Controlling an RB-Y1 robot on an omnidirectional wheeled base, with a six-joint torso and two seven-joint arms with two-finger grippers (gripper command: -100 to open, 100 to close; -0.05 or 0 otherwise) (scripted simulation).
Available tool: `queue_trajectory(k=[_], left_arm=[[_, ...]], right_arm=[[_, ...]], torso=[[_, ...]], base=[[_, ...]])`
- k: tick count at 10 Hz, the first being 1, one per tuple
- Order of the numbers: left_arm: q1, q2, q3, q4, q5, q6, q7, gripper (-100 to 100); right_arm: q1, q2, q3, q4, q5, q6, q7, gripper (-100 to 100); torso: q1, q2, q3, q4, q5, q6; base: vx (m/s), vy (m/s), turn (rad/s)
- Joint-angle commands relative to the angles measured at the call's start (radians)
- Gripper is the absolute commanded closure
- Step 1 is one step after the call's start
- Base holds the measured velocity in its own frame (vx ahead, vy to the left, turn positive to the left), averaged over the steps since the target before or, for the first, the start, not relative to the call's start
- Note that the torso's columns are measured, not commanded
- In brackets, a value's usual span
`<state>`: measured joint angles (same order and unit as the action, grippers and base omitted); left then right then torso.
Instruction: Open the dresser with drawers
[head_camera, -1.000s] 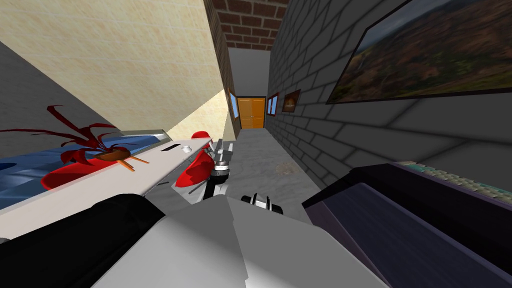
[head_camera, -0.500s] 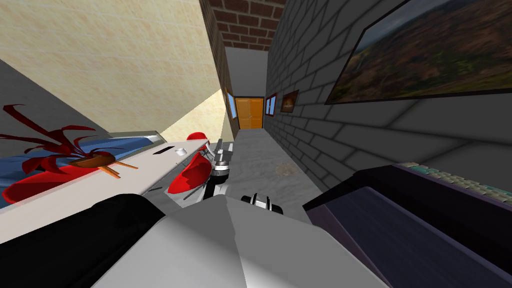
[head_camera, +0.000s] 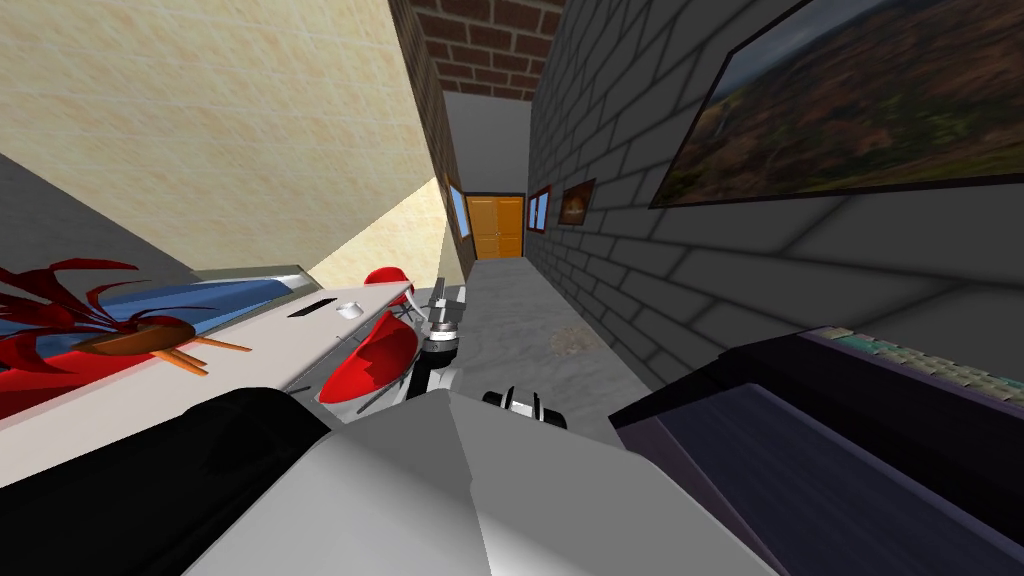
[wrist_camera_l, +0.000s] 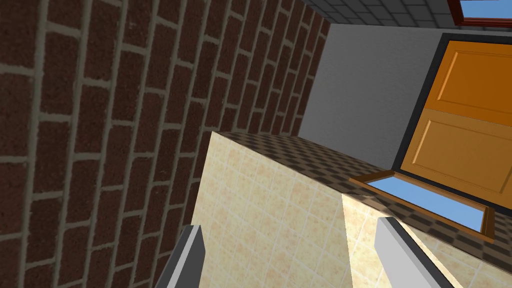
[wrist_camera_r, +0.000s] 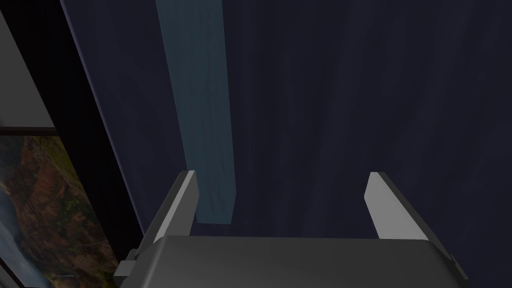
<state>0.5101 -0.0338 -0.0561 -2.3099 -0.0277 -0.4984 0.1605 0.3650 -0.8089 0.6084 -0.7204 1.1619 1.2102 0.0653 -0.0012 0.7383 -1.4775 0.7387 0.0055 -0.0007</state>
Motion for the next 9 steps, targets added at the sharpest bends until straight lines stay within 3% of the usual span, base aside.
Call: queue_trajectory(k=[1,3,4,5,6,7,8,9], left_arm=[[0.000,0.000,0.000,0.000,0.000,0.000,0.000,0],[0.000,0.000,0.000,0.000,0.000,0.000,0.000,0],[0.000,0.000,0.000,0.000,0.000,0.000,0.000,0],[0.000,0.000,0.000,0.000,0.000,0.000,0.000,0],[0.000,0.000,0.000,0.000,0.000,0.000,0.000,0],[0.000,0.000,0.000,0.000,0.000,0.000,0.000,0],[0.000,0.000,0.000,0.000,0.000,0.000,0.000,0],[0.000,0.000,0.000,0.000,0.000,0.000,0.000,0]], right_arm=[[0.005,-0.040,0.048,0.039,-0.022,0.006,-0.080,-100],[0.003,-0.022,0.054,0.038,-0.019,-0.001,-0.077,-100],[0.006,-0.017,0.005,-0.003,-0.006,0.005,-0.034,100],[0.006,-0.017,0.001,-0.003,-0.006,0.005,-0.027,100],[0.008,0.006,-0.041,-0.045,0.010,0.004,0.010,100],[0.008,0.006,-0.046,-0.045,0.010,0.004,0.034,100],[0.010,0.029,-0.089,-0.087,0.027,0.003,0.064,100],[0.010,0.029,-0.092,-0.087,0.027,0.003,0.092,100]], torso=[[0.000,-0.001,-0.001,0.000,0.003,0.000],[0.001,0.002,0.000,0.001,0.005,-0.001],[0.001,0.002,0.001,0.001,0.001,-0.001],[-0.004,0.002,0.004,0.000,-0.007,-0.003],[-0.014,0.000,0.005,0.000,-0.014,-0.002],[-0.014,0.001,0.004,0.000,-0.013,0.000],[-0.006,-0.001,0.001,-0.001,-0.009,0.001],[0.000,-0.001,0.001,-0.001,-0.006,0.000]], base=[[0.081,0.042,-0.036],[0.008,0.005,-0.006],[-0.071,-0.044,0.059],[-0.095,-0.051,0.060],[-0.116,-0.034,0.079],[-0.088,-0.038,0.043],[-0.096,-0.051,0.067],[-0.076,-0.045,0.033]])
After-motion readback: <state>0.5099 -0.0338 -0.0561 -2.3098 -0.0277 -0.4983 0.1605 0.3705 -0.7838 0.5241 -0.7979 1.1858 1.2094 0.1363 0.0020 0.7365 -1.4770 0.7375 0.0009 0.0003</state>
